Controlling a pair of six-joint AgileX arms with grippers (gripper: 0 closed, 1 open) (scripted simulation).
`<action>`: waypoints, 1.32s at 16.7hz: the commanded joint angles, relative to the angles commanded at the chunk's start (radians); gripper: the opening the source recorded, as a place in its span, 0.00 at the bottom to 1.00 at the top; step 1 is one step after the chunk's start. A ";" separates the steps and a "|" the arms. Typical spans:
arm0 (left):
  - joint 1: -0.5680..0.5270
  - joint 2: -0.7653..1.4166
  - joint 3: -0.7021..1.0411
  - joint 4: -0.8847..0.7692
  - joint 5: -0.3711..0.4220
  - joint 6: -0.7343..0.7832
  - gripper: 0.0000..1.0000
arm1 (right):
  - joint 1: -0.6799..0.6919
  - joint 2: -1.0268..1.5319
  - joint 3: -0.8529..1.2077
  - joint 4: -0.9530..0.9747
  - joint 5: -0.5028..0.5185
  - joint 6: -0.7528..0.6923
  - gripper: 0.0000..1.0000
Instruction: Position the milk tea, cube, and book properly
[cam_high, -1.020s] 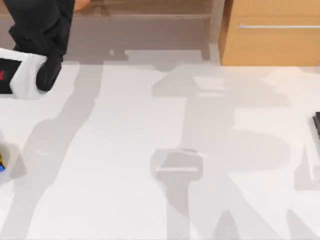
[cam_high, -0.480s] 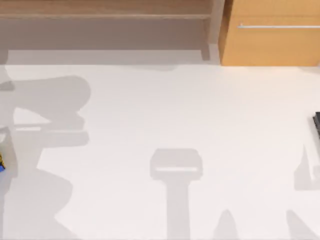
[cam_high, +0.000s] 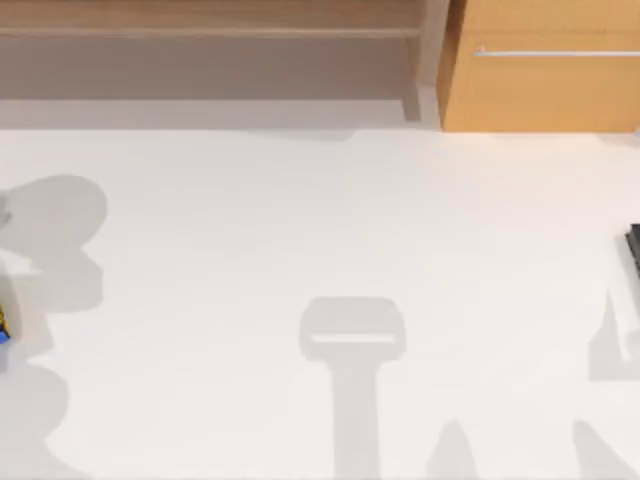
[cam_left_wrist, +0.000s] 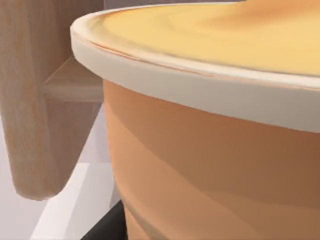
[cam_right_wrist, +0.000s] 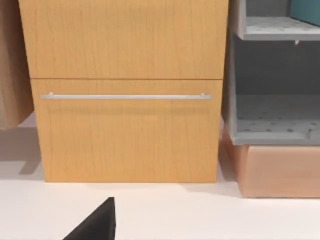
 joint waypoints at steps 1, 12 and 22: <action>0.000 0.000 0.000 0.000 0.000 0.000 0.00 | 0.000 0.000 0.000 0.000 0.000 0.000 1.00; 0.000 0.123 0.004 0.122 0.001 -0.001 0.00 | 0.000 0.000 0.000 0.000 0.000 0.000 1.00; 0.000 0.132 0.003 0.130 0.001 -0.001 0.45 | 0.000 0.000 0.000 0.000 0.000 0.000 1.00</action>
